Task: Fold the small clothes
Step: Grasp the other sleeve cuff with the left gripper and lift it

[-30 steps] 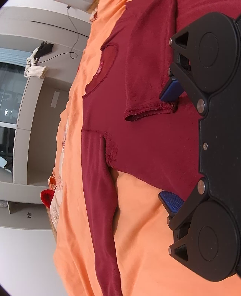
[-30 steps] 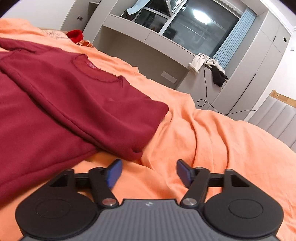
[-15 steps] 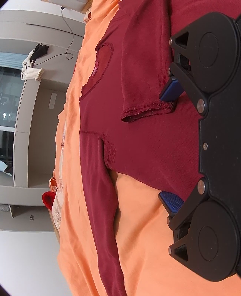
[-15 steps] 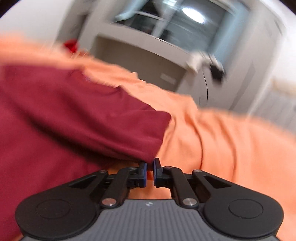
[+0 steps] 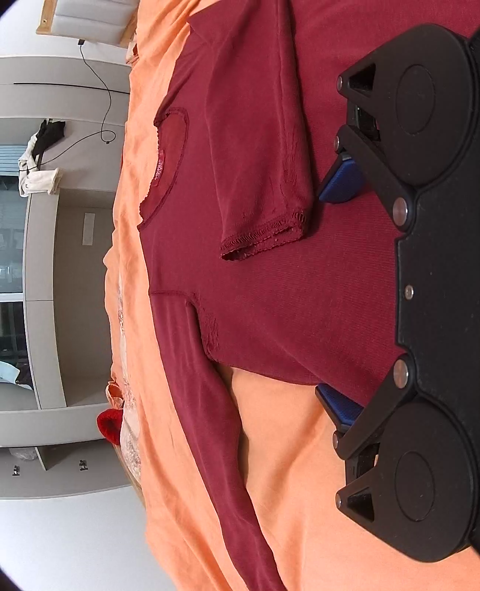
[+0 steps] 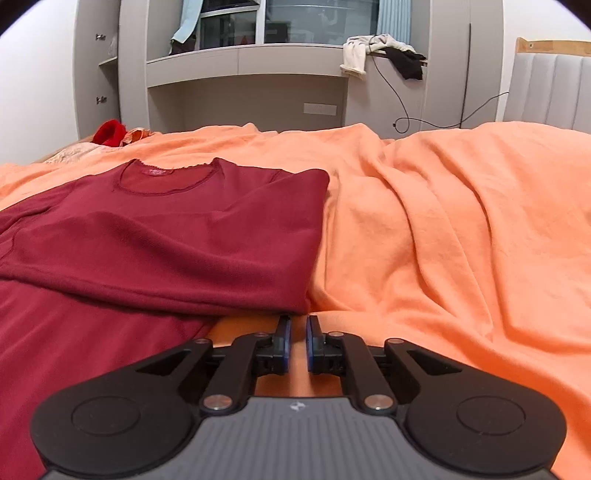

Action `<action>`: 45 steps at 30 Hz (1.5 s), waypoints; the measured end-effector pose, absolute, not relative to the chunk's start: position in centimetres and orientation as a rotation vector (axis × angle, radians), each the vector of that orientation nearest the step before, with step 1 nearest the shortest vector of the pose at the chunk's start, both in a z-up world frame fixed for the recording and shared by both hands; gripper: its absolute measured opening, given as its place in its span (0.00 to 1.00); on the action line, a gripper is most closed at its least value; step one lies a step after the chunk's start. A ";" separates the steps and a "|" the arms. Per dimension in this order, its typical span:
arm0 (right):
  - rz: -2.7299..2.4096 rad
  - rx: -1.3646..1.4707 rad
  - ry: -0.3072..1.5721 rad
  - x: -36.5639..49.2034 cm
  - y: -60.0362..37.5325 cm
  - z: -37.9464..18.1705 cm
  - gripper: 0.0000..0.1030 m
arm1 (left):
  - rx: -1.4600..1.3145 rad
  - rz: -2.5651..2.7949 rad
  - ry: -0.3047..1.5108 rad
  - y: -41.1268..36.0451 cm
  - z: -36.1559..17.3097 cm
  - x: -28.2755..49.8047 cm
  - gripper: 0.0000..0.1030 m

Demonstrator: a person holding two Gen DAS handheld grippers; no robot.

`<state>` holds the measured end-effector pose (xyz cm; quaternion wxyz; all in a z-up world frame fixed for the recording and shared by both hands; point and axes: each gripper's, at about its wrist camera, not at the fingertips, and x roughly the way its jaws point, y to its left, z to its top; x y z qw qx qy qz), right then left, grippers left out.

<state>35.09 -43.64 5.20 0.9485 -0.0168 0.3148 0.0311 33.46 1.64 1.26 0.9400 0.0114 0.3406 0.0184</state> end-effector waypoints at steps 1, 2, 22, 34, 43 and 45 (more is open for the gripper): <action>0.062 -0.037 0.639 34.9 -43.6 5.3 0.25 | 0.012 0.033 0.693 1.8 1.4 33.4 0.99; 0.063 -0.036 0.635 34.7 -43.7 5.4 0.38 | -0.005 0.028 0.690 2.1 1.6 33.2 0.99; 0.266 0.175 0.378 29.7 -43.1 9.1 1.00 | -0.445 0.503 0.496 20.4 5.1 27.9 0.99; 0.373 0.085 0.380 30.0 -38.2 8.7 1.00 | -0.749 0.351 0.462 27.1 3.0 31.4 0.99; 0.385 0.095 0.421 30.5 -38.1 7.6 1.00 | -0.803 0.616 0.318 30.0 2.1 33.5 0.87; 0.392 0.101 0.423 30.6 -38.4 7.4 1.00 | -0.805 0.673 0.294 30.5 2.2 33.4 0.69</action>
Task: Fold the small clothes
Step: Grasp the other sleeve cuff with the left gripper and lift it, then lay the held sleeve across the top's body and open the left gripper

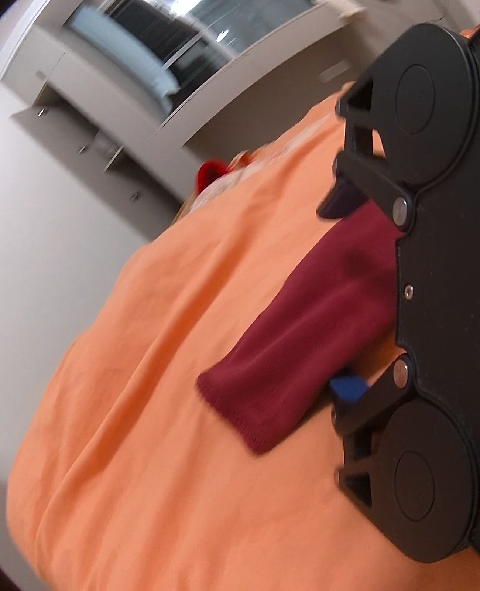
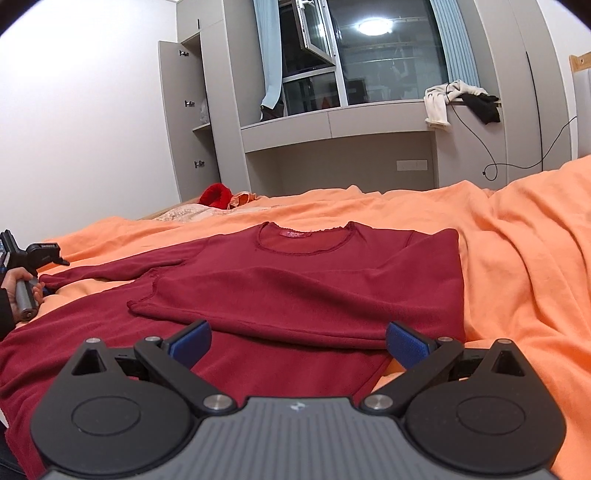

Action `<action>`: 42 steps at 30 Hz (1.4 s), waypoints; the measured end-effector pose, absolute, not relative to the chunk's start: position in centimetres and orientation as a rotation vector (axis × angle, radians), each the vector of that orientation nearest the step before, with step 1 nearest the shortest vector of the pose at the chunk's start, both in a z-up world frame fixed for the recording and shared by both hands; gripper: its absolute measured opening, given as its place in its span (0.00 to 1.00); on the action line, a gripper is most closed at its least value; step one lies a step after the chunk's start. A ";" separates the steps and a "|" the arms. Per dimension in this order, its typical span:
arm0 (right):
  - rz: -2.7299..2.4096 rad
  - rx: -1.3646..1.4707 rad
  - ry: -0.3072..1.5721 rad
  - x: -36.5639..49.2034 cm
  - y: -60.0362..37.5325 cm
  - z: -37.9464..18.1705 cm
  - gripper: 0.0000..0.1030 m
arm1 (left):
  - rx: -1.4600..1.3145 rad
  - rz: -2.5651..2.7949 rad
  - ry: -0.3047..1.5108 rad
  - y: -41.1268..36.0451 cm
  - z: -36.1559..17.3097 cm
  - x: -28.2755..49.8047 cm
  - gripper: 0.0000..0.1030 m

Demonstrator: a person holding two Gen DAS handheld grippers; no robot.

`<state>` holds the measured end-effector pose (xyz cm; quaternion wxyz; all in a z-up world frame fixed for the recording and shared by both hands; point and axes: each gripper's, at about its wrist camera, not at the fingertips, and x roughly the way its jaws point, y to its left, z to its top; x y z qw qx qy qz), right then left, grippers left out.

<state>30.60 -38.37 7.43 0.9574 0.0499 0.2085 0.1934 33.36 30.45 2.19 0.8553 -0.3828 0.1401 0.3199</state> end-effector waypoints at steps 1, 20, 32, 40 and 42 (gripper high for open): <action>0.395 0.103 0.425 30.6 -38.4 7.4 1.00 | -0.814 0.691 0.275 30.6 2.2 33.1 0.62; 0.389 0.129 0.392 30.1 -38.6 7.9 1.00 | -0.290 0.191 0.077 19.1 13.9 31.7 0.07; 0.359 0.148 0.360 29.4 -39.3 8.8 1.00 | 0.144 -0.087 0.147 -0.5 13.8 33.6 0.07; 0.338 0.160 0.368 29.3 -40.1 8.7 1.00 | 0.223 -0.224 0.274 -4.9 9.0 33.7 0.07; 0.336 0.162 0.369 29.4 -40.0 8.7 1.00 | 0.231 -0.246 0.297 -5.3 7.4 32.8 0.07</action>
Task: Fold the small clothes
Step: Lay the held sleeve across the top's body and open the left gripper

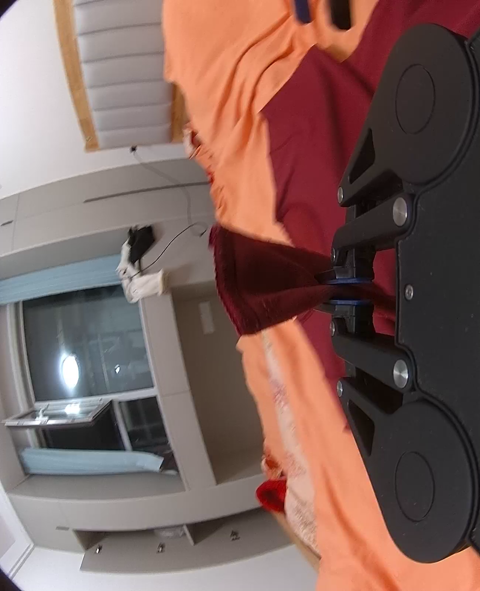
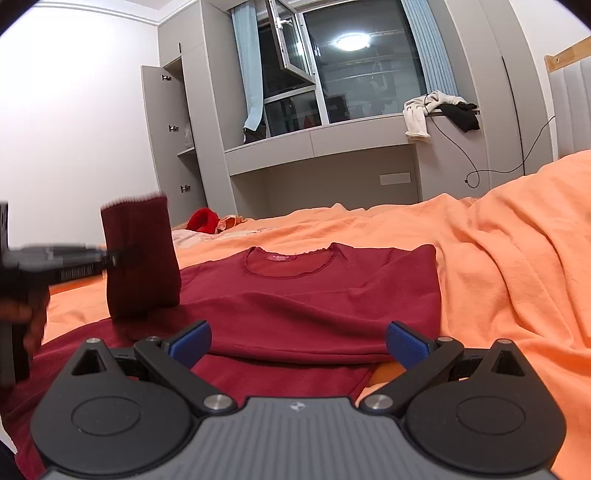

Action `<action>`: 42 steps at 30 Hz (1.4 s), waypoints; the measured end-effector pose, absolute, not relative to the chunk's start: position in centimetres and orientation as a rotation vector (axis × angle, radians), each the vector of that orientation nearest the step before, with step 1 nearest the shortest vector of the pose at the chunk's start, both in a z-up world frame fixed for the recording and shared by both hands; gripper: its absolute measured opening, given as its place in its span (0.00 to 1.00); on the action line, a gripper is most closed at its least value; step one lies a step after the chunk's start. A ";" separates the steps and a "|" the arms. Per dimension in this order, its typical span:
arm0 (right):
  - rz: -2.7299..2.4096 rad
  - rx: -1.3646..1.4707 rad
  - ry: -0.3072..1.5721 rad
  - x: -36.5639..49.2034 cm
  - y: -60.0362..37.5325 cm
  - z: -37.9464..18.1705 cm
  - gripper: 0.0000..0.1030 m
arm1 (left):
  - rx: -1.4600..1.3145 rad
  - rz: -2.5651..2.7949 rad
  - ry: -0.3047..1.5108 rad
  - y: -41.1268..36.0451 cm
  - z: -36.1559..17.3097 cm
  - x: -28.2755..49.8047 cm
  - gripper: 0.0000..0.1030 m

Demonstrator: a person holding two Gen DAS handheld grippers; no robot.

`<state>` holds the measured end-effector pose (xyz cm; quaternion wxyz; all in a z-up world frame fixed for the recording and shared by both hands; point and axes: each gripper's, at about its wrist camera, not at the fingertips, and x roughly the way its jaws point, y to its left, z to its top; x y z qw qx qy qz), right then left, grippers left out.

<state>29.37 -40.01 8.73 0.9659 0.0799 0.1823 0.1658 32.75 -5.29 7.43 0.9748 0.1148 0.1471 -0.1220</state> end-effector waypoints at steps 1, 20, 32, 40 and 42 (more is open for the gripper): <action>0.335 0.162 0.370 29.4 -40.0 8.7 1.00 | 0.237 -0.256 0.307 -5.4 6.7 32.2 0.07; 0.343 0.113 0.388 30.0 -39.2 8.4 1.00 | 0.326 -0.496 0.502 -6.7 1.4 29.6 0.21; 0.368 0.033 0.437 31.2 -36.9 8.5 1.00 | 0.188 -0.589 0.527 -3.9 3.5 30.7 0.64; 0.478 -0.032 0.498 32.2 -33.6 8.4 0.85 | -0.041 -0.177 0.517 3.8 5.3 35.2 0.80; 0.499 -0.035 0.508 32.6 -32.9 8.5 0.81 | -0.094 -0.106 0.526 5.9 4.8 36.1 0.82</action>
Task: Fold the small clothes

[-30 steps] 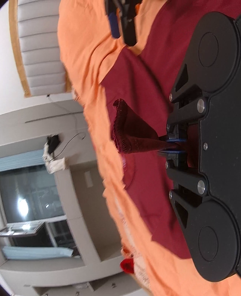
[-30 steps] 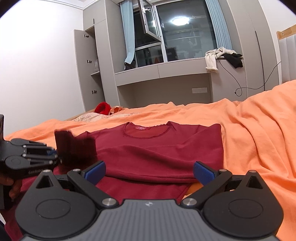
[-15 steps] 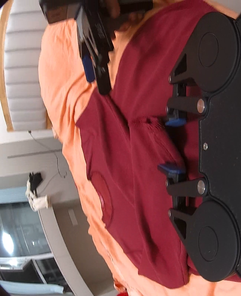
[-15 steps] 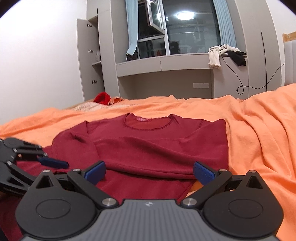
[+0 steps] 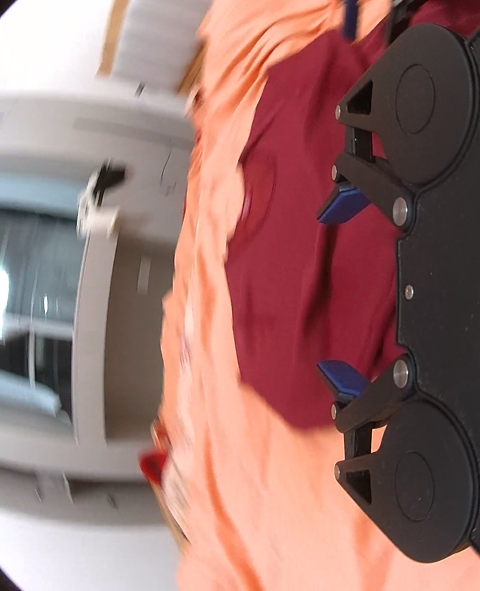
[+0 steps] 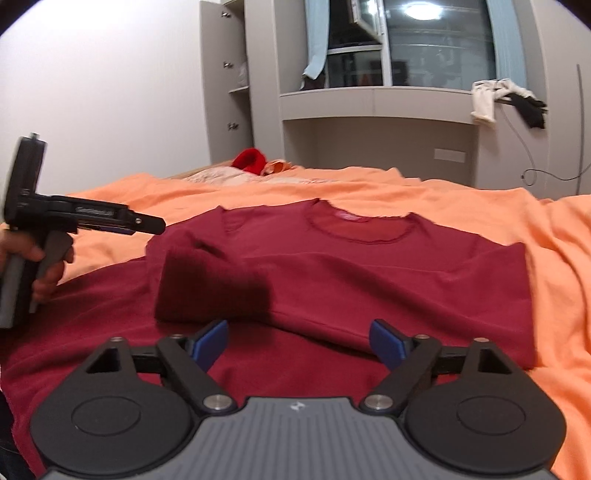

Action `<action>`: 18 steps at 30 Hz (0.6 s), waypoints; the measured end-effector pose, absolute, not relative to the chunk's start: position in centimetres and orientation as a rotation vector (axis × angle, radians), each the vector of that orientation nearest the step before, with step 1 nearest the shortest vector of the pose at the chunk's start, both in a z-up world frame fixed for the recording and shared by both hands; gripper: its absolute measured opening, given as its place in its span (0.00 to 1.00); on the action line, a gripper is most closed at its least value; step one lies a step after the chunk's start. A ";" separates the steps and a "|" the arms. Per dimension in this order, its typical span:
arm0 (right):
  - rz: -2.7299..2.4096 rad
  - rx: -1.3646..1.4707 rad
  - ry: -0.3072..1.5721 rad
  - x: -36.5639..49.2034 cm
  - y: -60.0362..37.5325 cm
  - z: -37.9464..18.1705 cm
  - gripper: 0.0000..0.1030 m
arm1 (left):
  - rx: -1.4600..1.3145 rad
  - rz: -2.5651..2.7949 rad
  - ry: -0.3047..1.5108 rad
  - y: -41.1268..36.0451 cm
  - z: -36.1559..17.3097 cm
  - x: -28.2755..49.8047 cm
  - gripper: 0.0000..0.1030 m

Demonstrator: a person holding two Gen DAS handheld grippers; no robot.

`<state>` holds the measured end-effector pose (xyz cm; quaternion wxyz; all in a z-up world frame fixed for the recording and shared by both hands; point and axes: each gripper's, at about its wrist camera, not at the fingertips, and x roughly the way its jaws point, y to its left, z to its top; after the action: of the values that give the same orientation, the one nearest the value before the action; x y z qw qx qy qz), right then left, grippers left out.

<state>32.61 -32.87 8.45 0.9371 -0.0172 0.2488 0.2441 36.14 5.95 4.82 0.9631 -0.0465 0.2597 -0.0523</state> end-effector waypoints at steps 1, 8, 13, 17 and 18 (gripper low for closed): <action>0.513 -0.032 0.516 32.9 -32.5 8.5 0.81 | -0.121 -0.070 0.538 7.0 4.5 36.6 0.82; 0.551 0.001 0.572 35.4 -30.9 8.1 0.77 | -0.329 0.021 0.622 12.2 3.3 38.2 0.85; 0.545 0.025 0.643 36.5 -30.9 6.3 0.72 | -0.305 0.013 0.641 13.0 3.4 37.6 0.93; 0.530 -0.006 0.616 35.9 -30.5 6.2 0.55 | -0.241 -0.044 0.679 13.6 2.7 36.5 0.97; 0.527 -0.016 0.609 35.8 -30.3 6.3 0.50 | -0.241 -0.050 0.684 13.9 2.5 36.3 0.97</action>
<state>35.77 -30.30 6.26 0.9200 -0.0077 0.2964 0.2563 36.33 13.91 2.50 0.9347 -0.1180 0.3344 -0.0244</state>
